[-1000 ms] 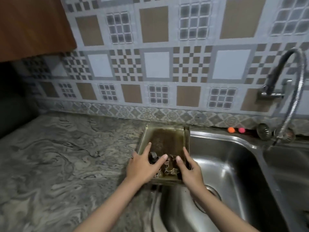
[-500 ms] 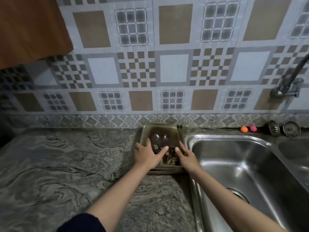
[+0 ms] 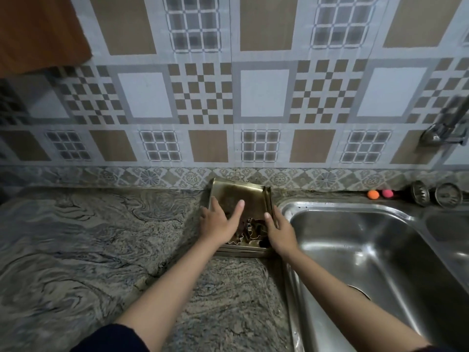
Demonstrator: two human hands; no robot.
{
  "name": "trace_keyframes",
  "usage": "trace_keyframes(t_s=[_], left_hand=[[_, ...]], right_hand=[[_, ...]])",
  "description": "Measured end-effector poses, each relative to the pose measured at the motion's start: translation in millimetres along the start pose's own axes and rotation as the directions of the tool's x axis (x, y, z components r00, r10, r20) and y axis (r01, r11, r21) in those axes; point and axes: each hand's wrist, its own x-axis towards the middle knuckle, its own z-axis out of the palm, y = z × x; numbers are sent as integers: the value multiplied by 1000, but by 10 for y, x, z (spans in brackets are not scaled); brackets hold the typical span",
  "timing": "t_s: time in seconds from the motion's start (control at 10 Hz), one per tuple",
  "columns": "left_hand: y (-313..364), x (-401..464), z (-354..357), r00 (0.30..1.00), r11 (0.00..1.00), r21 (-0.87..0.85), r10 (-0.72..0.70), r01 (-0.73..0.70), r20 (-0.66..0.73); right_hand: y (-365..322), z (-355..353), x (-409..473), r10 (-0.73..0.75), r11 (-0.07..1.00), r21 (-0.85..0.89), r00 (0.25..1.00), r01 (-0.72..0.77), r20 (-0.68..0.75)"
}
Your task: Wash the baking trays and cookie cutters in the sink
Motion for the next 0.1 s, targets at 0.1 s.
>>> trace_keyframes(t_s=[0.1], left_hand=[[18, -118, -136, 994, 991, -107, 72, -80, -82]], right_hand=[[-292, -191, -177, -67, 974, 199, 974, 111, -218]])
